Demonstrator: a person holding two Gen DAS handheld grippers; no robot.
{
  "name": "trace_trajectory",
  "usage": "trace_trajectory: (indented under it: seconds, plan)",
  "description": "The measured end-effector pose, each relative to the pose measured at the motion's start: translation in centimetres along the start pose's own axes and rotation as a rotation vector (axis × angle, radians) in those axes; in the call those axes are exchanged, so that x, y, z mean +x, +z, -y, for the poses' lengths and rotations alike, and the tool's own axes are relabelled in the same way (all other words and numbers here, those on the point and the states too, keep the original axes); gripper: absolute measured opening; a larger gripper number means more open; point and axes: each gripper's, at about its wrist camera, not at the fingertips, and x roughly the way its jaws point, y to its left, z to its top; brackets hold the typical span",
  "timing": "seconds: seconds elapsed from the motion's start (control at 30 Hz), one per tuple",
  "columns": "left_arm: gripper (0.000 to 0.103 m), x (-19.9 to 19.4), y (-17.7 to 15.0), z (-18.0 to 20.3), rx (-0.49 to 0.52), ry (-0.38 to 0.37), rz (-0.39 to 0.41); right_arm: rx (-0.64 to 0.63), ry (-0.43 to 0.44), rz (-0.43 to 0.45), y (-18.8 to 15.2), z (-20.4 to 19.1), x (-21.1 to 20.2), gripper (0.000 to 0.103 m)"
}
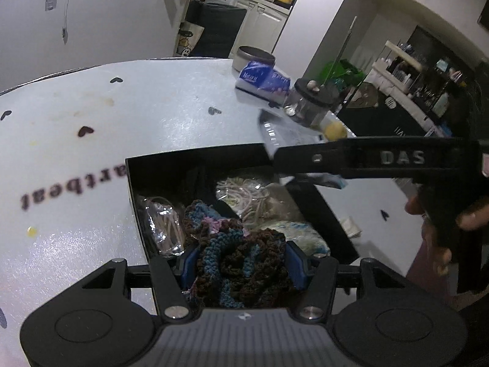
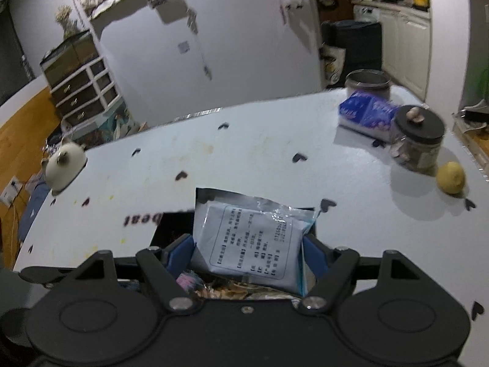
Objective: Organize soft objects
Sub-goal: 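Carry the scrunchie and sachet over the box and lower them inside, then open both tools to release the items and lift away from the box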
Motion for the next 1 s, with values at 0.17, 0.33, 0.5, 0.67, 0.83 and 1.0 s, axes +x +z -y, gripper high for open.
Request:
trace_trajectory:
  seconds: [0.17, 0.33, 0.5, 0.67, 0.83, 1.0]
  plan:
    - [0.075, -0.1, -0.1, -0.1, -0.010, 0.025, 0.006, -0.042, 0.026, -0.067, 0.3, -0.1, 3.2, 0.079]
    - [0.080, -1.8, 0.3, 0.0, -0.028, 0.024, 0.063, -0.083, 0.007, -0.117, 0.5, -0.1, 5.5, 0.087]
    - [0.074, -2.8, 0.9, 0.4, -0.052, 0.028, 0.090, -0.074, 0.037, -0.094, 0.9, 0.5, 4.8, 0.091]
    - [0.074, -3.0, 1.3, 1.0, -0.076, 0.055, 0.103, -0.061, 0.061, -0.086, 1.4, 1.3, 3.9, 0.091]
    - [0.075, -3.3, 1.3, 1.7, -0.108, 0.095, 0.122, -0.070, 0.095, -0.061, 1.7, 2.0, 2.4, 0.091]
    - [0.076, -4.1, 1.1, 2.3, -0.145, 0.133, 0.155, -0.086, 0.123, -0.030, 1.8, 2.5, 0.7, 0.091]
